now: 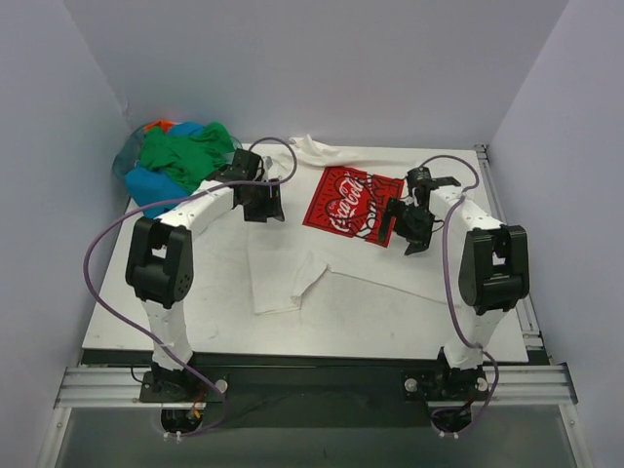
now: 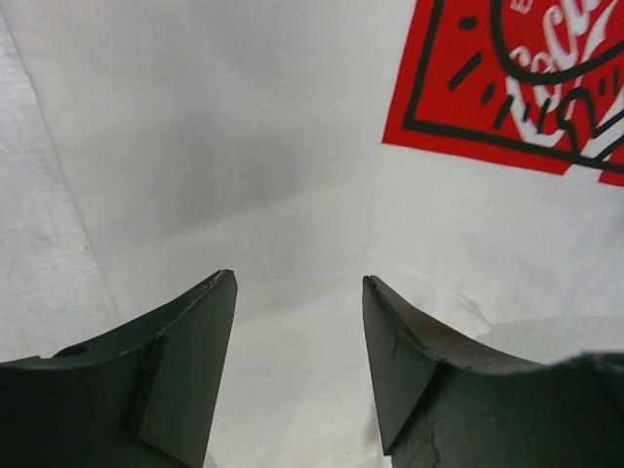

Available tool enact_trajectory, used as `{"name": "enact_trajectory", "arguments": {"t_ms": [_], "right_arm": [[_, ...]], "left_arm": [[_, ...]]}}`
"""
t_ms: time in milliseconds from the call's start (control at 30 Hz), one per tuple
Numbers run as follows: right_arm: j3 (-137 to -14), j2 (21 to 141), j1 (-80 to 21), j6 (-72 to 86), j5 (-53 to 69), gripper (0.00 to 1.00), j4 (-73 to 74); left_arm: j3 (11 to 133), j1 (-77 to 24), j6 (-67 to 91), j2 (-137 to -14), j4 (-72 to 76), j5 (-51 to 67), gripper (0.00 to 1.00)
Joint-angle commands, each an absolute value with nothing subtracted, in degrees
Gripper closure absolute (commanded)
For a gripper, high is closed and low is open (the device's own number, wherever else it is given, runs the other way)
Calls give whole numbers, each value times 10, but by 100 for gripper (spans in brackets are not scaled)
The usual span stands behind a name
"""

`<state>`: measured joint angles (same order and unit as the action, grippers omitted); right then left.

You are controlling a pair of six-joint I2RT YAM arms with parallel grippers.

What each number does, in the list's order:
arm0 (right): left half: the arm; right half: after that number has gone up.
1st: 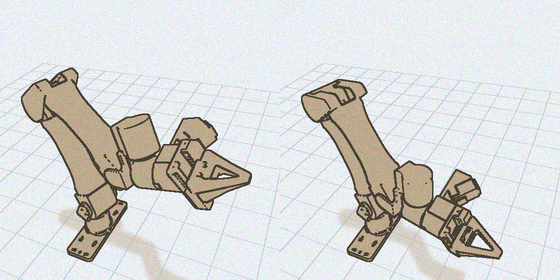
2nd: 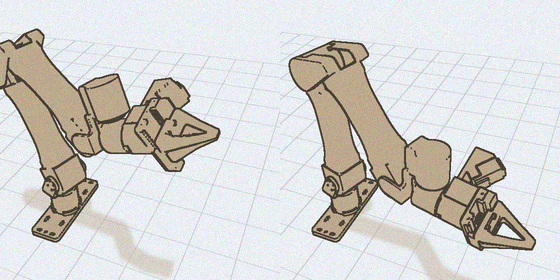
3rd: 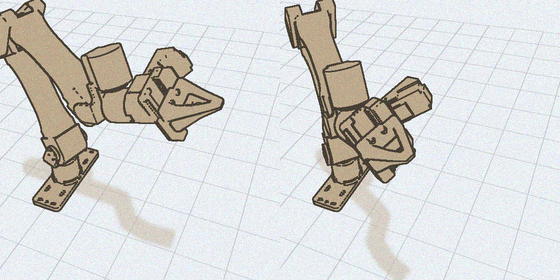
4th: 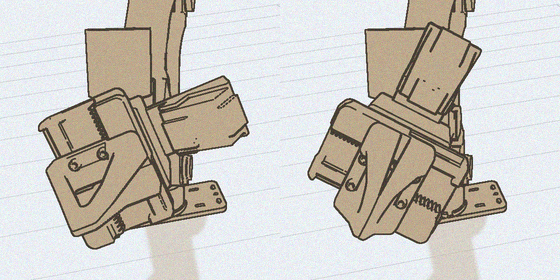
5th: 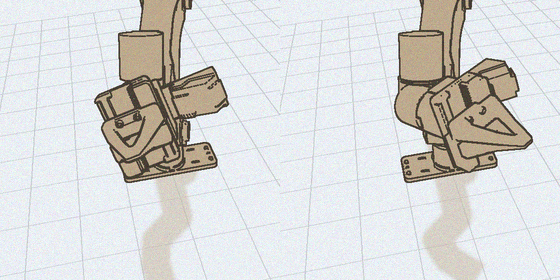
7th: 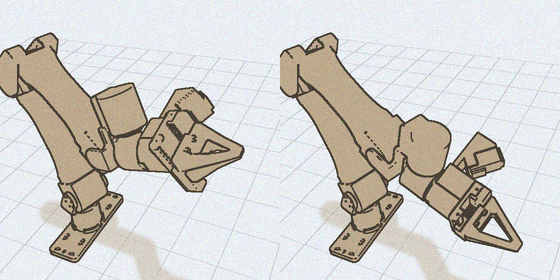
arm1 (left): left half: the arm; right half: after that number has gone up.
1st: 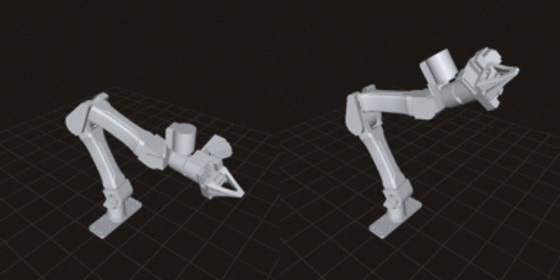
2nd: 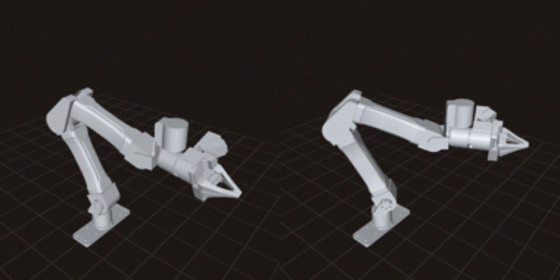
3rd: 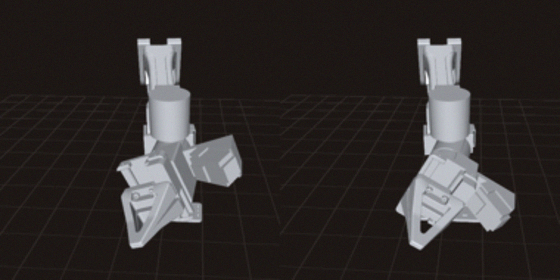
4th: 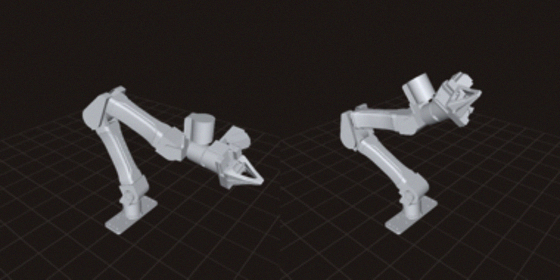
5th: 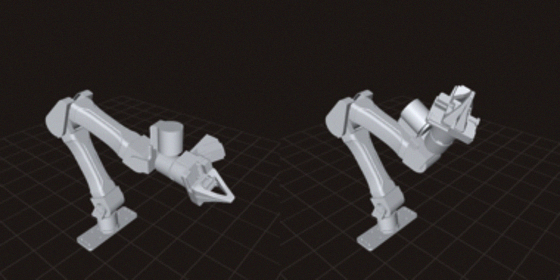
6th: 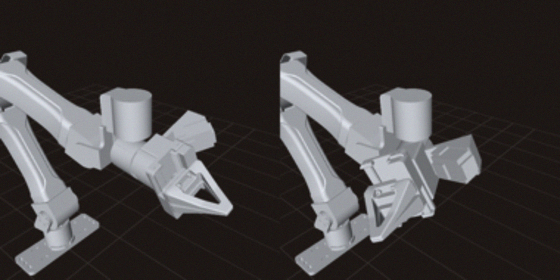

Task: Fold and stack the t-shirts
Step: Flatten out the tshirt

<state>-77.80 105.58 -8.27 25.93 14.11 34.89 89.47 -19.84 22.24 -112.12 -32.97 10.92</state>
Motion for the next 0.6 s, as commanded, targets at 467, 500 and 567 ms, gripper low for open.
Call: {"name": "enact_trajectory", "arguments": {"t_ms": [467, 500, 567], "right_arm": [[-740, 1100, -88, 291, 64, 22, 357], [-750, 1106, -88, 293, 63, 22, 361], [-760, 1122, -89, 295, 62, 22, 365]], "left_arm": [[903, -153, 206, -1205, -315, 147, 33], [916, -149, 204, -1215, -315, 149, 33], [936, -143, 195, -1230, -318, 150, 33]]}}
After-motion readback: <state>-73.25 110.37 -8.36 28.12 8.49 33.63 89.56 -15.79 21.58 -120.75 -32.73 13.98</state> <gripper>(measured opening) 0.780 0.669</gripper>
